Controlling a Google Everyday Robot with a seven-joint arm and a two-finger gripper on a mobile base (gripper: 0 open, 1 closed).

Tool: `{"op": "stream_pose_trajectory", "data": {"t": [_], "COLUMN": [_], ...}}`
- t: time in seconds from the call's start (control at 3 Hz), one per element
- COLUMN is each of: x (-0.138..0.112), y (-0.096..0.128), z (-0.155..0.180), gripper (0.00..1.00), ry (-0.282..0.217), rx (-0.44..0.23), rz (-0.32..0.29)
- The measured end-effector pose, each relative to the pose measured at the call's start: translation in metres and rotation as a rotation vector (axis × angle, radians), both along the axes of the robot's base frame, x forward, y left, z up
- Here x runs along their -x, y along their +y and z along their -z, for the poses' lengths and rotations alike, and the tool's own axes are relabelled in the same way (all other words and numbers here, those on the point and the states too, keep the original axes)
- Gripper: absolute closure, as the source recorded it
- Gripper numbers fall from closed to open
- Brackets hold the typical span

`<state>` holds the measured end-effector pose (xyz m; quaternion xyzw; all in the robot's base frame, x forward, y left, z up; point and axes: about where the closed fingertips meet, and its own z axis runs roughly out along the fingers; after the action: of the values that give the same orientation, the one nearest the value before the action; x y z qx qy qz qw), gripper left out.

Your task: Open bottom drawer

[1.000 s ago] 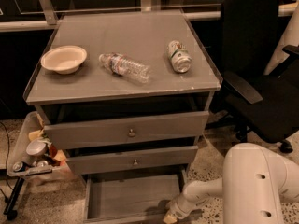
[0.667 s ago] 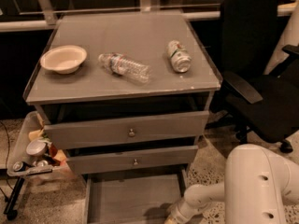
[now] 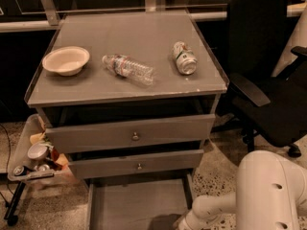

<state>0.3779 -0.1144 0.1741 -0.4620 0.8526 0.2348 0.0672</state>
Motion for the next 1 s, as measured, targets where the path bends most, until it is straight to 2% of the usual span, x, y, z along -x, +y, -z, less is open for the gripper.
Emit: {"op": "stream_pose_trajectory", "data": {"t": [0.33,0.67,1.0], "x": [0.0107,0.0112,0.0112], "y": [-0.0004,-0.0002,-0.0002], "z": [-0.0007,-0.0006,-0.0006], "gripper": [1.00,0.81,0.58], "ry": [0.013,0.014,0.014], "rx": [0.002,0.002,0.002], "rz": [0.007,0.007,0.007]}}
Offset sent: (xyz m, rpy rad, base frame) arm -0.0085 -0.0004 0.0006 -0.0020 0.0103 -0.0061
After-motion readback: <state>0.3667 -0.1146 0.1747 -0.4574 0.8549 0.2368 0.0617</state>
